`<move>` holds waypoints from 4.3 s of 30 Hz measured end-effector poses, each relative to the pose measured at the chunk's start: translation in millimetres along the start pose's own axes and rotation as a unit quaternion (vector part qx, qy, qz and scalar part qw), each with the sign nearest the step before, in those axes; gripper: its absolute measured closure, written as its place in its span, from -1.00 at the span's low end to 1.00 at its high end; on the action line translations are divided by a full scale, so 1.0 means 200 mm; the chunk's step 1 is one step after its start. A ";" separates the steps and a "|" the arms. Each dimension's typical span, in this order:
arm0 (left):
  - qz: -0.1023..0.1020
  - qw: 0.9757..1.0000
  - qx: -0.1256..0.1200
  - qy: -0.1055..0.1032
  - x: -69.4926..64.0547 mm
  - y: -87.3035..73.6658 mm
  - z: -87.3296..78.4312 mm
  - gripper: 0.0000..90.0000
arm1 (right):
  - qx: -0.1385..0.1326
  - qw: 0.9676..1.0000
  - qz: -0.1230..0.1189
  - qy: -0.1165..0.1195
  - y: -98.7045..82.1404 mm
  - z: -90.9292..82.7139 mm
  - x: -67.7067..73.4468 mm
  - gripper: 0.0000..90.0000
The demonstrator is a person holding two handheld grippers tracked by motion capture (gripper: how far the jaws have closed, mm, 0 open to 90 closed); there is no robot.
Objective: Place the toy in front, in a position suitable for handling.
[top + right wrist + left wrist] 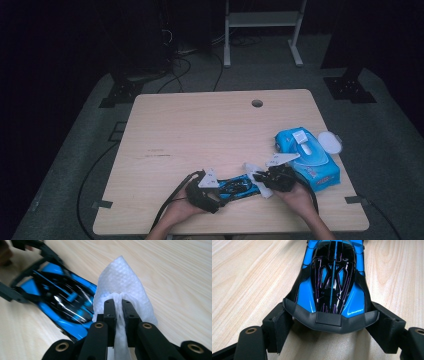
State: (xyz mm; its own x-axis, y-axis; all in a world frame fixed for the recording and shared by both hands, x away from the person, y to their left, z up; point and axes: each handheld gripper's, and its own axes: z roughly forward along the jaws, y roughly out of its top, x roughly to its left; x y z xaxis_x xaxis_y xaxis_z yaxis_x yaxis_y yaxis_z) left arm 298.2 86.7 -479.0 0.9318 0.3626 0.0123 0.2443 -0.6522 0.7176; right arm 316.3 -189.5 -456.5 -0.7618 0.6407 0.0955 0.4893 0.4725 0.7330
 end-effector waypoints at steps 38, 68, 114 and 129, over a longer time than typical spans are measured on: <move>0.001 1.000 0.001 0.000 0.00 0.00 0.00 -0.45 | -0.010 0.998 -0.028 0.055 0.15 0.16 0.07 0.84; 0.001 1.000 -0.001 0.003 0.00 -0.01 0.00 -0.45 | -0.007 1.000 0.004 -0.003 -0.02 -0.01 -0.01 0.84; -0.004 1.000 -0.006 0.003 -0.01 0.00 0.01 -0.45 | -0.004 0.993 -0.085 0.080 0.22 0.19 0.35 0.84; -0.002 1.000 -0.008 0.002 0.00 -0.01 0.00 -0.45 | 0.022 0.999 -0.019 0.036 0.01 -0.03 0.03 0.83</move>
State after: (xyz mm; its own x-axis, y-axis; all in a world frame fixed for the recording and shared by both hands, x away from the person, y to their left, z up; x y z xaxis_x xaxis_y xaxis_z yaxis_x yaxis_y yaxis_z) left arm 297.2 86.7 -480.6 0.9298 0.3680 0.0127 0.2432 -0.6397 0.7291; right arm 309.9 -187.1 -450.6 -0.8079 0.5773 0.1182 0.4766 0.5222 0.7072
